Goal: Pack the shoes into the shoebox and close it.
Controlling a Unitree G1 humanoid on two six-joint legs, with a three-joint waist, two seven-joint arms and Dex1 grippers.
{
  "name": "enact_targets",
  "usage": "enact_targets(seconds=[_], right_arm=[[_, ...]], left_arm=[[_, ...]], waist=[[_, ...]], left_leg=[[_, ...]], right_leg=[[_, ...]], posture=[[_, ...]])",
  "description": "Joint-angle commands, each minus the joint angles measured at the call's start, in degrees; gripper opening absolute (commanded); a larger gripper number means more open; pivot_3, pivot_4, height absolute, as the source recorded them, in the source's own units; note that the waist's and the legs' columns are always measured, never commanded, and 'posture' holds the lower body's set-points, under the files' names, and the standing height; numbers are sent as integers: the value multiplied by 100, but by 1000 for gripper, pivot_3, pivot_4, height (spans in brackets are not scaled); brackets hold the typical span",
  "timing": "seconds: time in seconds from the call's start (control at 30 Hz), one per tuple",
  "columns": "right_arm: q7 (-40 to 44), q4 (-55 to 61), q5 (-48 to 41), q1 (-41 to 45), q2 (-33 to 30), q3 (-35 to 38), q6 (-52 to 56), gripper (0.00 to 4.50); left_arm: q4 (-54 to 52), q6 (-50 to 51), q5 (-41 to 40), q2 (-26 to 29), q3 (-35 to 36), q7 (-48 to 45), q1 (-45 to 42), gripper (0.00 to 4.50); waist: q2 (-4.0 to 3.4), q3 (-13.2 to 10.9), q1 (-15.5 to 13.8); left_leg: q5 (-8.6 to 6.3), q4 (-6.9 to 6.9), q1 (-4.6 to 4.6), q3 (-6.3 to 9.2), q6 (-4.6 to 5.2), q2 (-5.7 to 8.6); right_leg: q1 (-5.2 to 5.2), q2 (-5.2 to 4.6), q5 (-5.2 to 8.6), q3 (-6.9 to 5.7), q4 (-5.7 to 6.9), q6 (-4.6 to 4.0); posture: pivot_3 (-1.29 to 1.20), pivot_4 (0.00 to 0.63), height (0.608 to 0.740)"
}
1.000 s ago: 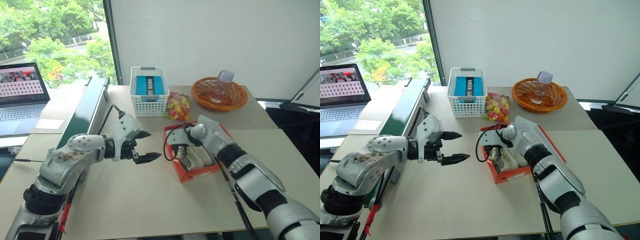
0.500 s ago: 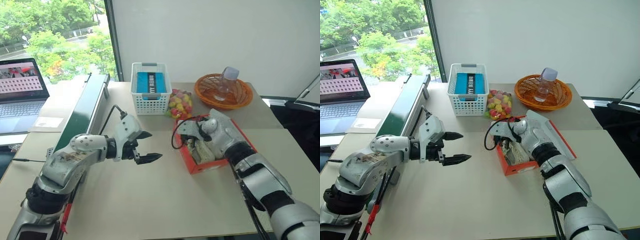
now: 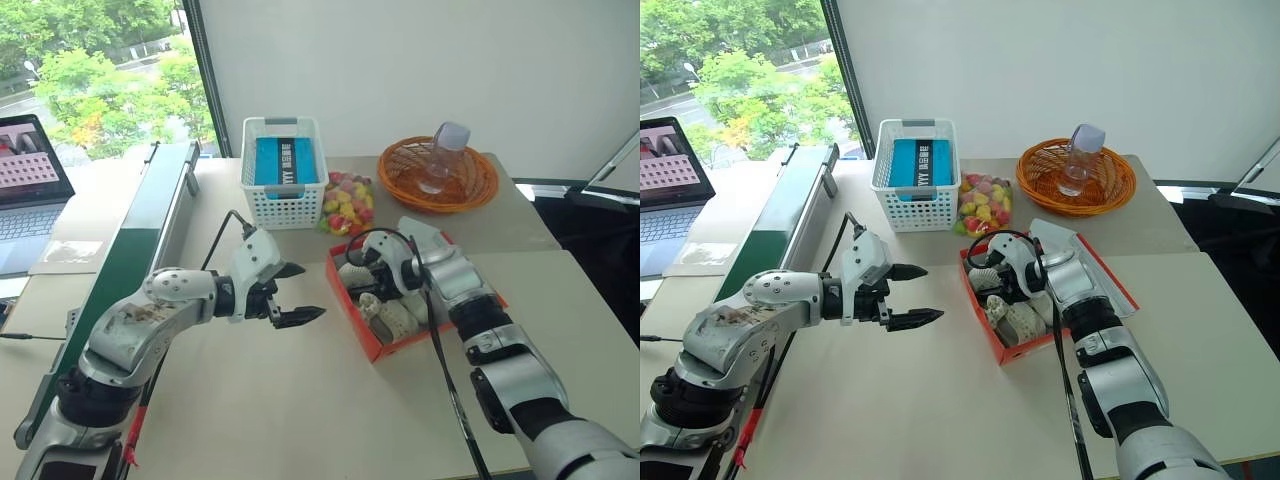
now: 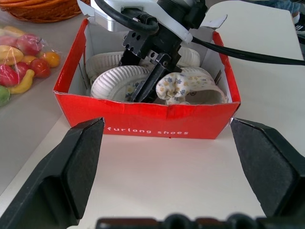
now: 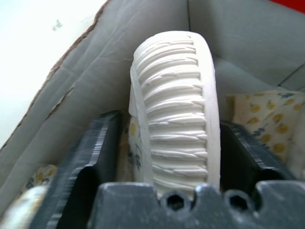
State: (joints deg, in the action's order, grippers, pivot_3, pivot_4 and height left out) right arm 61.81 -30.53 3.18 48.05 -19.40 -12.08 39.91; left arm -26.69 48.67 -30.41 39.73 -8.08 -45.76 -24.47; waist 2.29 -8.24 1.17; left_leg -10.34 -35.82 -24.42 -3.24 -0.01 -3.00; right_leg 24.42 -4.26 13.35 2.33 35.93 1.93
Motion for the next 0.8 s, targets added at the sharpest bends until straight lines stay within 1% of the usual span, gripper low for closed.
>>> enact_targets(seconds=[0.03,0.1,0.2,0.3,0.4,0.53,0.57,0.6,0.63,0.73,0.8], right_arm=[[-61,843,-568,163,-93,496,731,4440],[-181,1209,-861,278,-111,802,1190,4440],[-294,1595,-1174,342,-190,1001,1678,4440],[-282,2241,-1661,434,-454,1313,2384,4440],[-322,2843,-1968,334,-940,1510,2738,4440],[-579,3669,-1902,-266,-2076,1757,2936,4440],[-650,3879,-1976,-377,-2254,1901,3092,3924],[-689,4085,-2084,-464,-2400,2061,3281,3717],[-712,4328,-2214,-556,-2559,2262,3538,3417],[-719,4987,-2514,-964,-3108,2676,4097,2351],[-704,5436,-2684,-1494,-3533,3344,4610,1665]], left_arm=[[-47,-160,36,-54,-37,-62,-119,4500],[-22,-168,44,-66,-57,-86,-142,4500],[16,-187,63,-64,-78,-118,-169,4500],[122,-254,118,-45,-125,-225,-236,4500],[202,-324,171,-12,-167,-345,-283,4500],[375,-468,238,5,-330,-600,-407,4500],[421,-498,249,-15,-362,-652,-439,4500],[483,-529,269,-47,-398,-696,-483,4500],[555,-580,301,-75,-445,-749,-531,4500],[745,-714,382,-142,-562,-915,-665,4500],[1007,-859,473,-242,-681,-1064,-850,4500]], waist=[[3,-44,-4],[1,-61,-2],[0,-73,-11],[-1,-78,-33],[-1,-83,-69],[1,-84,-135],[1,-84,-146],[1,-85,-152],[1,-86,-141],[-6,-92,-117],[-7,-92,-124]], left_leg=[[0,-6,-2,0,0,2],[1,-16,-16,0,-1,3],[1,-25,-25,0,-1,4],[1,-25,-25,2,-1,4],[1,-27,-31,4,-1,6],[1,-29,-44,10,-1,16],[1,-30,-46,12,-1,19],[1,-29,-48,10,-1,20],[1,-31,-51,11,-1,20],[1,-35,-55,14,-1,19],[1,-38,-55,20,-1,17]], right_leg=[[0,-3,-1,0,3,4],[7,-4,-4,0,4,10],[11,-5,-8,0,5,15],[11,-5,-7,-2,5,15],[10,-8,-7,-7,3,16],[10,-13,-2,-8,-8,24],[10,-14,0,-7,-11,26],[10,-14,0,-6,-12,27],[13,-14,0,-4,-12,26],[18,-11,0,-2,-3,26],[18,-7,0,-3,-1,25]], posture=[[0,150,740],[0,150,740],[0,150,740],[0,150,740],[0,150,740],[0,150,740],[0,150,740],[0,150,740],[0,150,740],[0,150,740],[0,150,740]])
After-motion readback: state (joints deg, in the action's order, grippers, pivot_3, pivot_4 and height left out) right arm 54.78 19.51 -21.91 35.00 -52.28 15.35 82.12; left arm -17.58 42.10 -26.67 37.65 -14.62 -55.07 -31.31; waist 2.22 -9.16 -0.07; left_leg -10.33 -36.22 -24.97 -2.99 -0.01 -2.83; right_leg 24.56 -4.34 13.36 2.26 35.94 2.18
